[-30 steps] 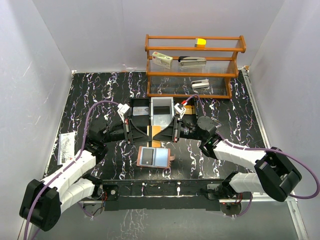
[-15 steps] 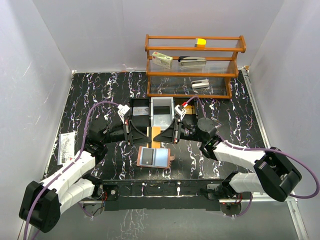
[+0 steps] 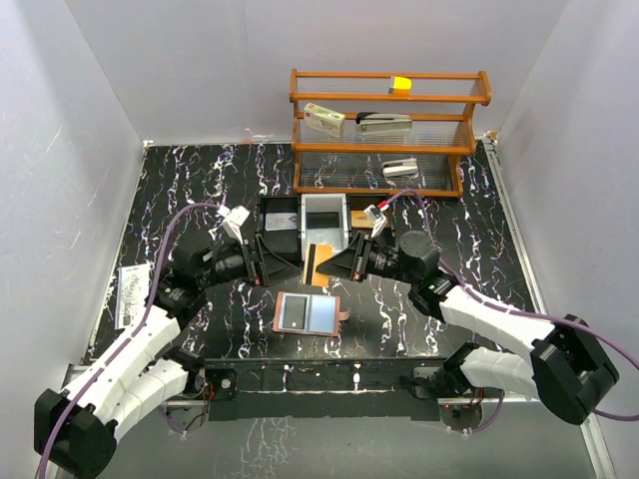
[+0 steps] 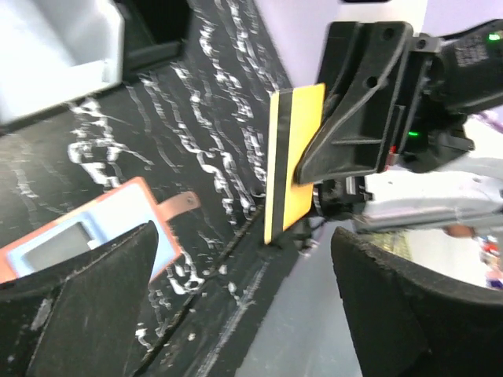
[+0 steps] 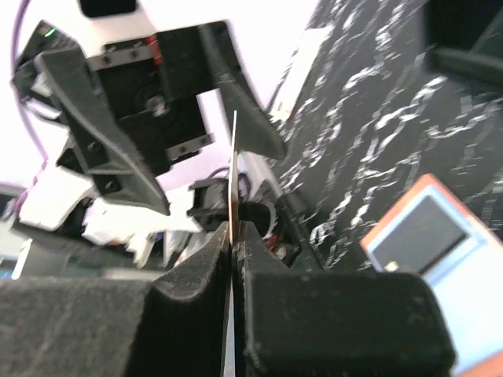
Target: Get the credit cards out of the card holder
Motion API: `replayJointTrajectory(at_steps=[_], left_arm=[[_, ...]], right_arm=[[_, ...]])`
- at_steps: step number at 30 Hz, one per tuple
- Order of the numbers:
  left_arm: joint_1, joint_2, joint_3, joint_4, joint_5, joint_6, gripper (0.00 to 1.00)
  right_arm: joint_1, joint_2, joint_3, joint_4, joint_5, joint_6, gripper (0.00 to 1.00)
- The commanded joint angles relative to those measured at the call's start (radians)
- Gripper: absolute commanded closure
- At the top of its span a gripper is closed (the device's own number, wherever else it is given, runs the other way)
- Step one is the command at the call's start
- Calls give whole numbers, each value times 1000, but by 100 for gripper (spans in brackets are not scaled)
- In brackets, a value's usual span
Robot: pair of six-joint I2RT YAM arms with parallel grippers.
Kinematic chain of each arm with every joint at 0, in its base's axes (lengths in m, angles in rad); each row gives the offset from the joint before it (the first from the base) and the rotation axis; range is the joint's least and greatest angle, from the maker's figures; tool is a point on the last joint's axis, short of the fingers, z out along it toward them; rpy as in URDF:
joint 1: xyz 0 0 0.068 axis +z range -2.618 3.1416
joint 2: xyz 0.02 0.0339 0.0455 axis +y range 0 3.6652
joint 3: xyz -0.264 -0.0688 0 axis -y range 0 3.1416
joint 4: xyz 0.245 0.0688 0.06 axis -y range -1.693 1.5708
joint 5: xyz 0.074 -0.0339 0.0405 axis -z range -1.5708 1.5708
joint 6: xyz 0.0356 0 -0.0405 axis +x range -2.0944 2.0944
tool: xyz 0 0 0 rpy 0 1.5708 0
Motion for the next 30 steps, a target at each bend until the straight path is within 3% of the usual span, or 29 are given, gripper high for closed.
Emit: replayJointTrajectory(at_steps=[1,5,8,13,17,22,25,30], left_arm=[[3,-54,90,-311,-238,169,6],[3,-68,137,-428,-365,244,1],[3,-64,172,-505,-456,284,1],[2,-43,208,-572,-542,339,1],[3,-33,217,-581,-558,361,1],[3,-25,221,-594,-556,378,1],[3,-27,211,-594,-541,378,1],[3,-34,198,-594,-519,371,1]], right_arm=[[-19,-100,108,-332,249,-254,100],[-20,-151,204,-567,567,-473,100],[-20,-152,239,-606,758,-742,100],[-19,-71,264,-593,825,-1312,100],[-30,67,308,-541,926,-1572,100],[-84,215,320,-444,878,-1745,100],[-119,265,312,-347,780,-1774,100],[-147,359,362,-333,724,-1817,100]])
